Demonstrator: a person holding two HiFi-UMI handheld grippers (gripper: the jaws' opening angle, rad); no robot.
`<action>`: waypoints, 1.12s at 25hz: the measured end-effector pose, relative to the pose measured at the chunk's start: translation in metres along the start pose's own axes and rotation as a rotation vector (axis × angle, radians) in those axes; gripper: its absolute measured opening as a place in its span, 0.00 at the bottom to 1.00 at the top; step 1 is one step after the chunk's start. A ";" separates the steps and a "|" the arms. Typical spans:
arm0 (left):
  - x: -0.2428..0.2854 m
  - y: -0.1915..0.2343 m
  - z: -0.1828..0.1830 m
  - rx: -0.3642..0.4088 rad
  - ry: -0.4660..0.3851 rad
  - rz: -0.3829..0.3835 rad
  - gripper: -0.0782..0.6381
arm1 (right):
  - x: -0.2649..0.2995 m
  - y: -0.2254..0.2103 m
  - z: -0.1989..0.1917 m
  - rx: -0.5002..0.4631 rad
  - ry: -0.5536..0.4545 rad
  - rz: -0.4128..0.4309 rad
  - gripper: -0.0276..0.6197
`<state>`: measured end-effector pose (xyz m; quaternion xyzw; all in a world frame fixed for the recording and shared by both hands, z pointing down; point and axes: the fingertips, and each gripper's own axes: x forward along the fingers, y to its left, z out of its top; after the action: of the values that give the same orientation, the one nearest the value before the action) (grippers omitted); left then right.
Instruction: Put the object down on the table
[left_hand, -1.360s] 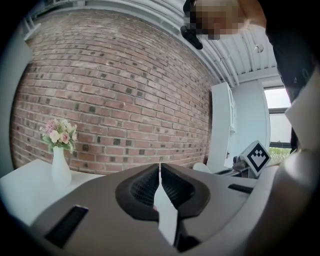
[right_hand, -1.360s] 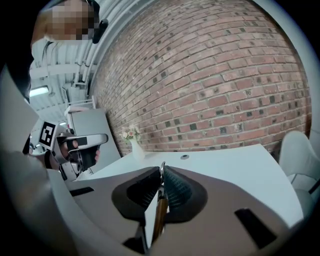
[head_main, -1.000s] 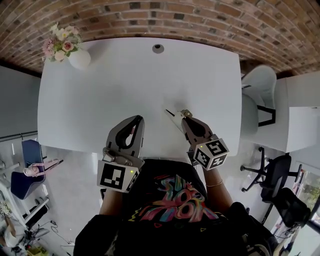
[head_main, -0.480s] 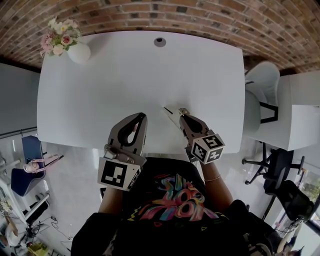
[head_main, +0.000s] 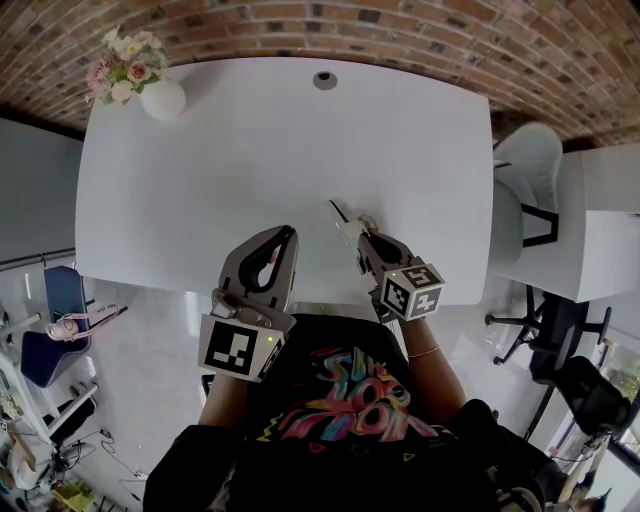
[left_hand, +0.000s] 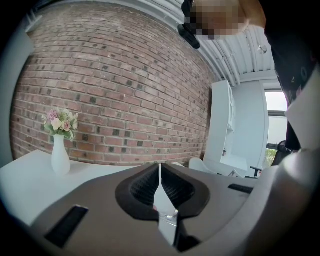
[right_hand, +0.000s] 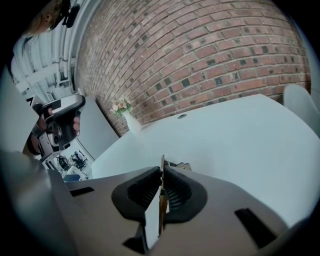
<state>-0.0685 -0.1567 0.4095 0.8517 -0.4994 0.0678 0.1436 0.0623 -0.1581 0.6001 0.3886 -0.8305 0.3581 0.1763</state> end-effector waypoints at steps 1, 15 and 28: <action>-0.001 0.000 0.000 -0.002 0.000 0.003 0.15 | 0.001 0.000 -0.003 0.000 0.008 -0.001 0.11; -0.006 0.001 0.003 -0.003 -0.017 0.008 0.15 | 0.009 -0.005 -0.012 0.142 -0.017 0.030 0.11; -0.010 -0.004 0.004 0.010 -0.013 -0.024 0.15 | 0.009 -0.008 -0.017 0.298 -0.067 0.053 0.13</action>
<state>-0.0699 -0.1478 0.4026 0.8587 -0.4899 0.0633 0.1367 0.0633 -0.1543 0.6206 0.4002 -0.7835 0.4687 0.0793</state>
